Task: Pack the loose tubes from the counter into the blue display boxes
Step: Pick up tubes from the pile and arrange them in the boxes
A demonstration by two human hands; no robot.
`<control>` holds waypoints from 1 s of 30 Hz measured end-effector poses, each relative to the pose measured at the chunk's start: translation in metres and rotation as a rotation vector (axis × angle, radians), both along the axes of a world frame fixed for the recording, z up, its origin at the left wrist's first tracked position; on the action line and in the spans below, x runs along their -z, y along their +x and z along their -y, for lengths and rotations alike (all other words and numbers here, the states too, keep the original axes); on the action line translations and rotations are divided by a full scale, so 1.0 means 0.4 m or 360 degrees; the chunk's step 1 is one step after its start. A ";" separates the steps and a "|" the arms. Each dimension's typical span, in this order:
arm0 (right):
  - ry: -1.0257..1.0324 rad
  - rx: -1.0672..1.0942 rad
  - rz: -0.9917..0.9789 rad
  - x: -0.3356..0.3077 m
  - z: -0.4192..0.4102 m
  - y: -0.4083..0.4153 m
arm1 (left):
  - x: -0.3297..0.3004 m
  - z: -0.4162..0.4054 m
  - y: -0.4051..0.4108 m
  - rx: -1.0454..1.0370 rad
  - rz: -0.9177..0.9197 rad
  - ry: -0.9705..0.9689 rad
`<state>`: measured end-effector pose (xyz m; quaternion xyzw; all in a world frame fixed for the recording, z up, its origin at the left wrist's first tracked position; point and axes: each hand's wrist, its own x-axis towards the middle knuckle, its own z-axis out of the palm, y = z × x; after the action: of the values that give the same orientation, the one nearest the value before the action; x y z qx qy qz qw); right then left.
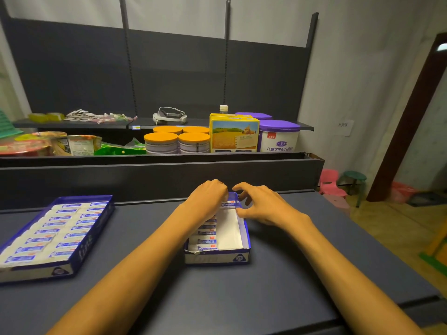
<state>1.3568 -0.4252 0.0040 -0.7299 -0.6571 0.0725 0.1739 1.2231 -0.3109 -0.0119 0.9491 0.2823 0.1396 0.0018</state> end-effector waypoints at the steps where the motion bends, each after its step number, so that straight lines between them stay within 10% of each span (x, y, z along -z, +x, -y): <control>1: 0.0002 0.0004 0.0006 0.001 -0.001 -0.001 | 0.000 -0.002 -0.002 0.0001 -0.0007 0.0006; 18: 0.0202 0.0192 0.0061 -0.035 0.046 -0.059 | -0.070 0.004 -0.259 -0.0182 0.0433 -0.0003; 30: 0.0246 -0.0173 0.0148 -0.024 0.087 -0.317 | -0.038 0.172 -0.577 -0.0557 0.0232 -0.0102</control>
<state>1.2298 -0.4602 0.0136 -0.6800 -0.7068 -0.0030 0.1948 0.9922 -0.3798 0.0031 0.8724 0.4464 0.1970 0.0281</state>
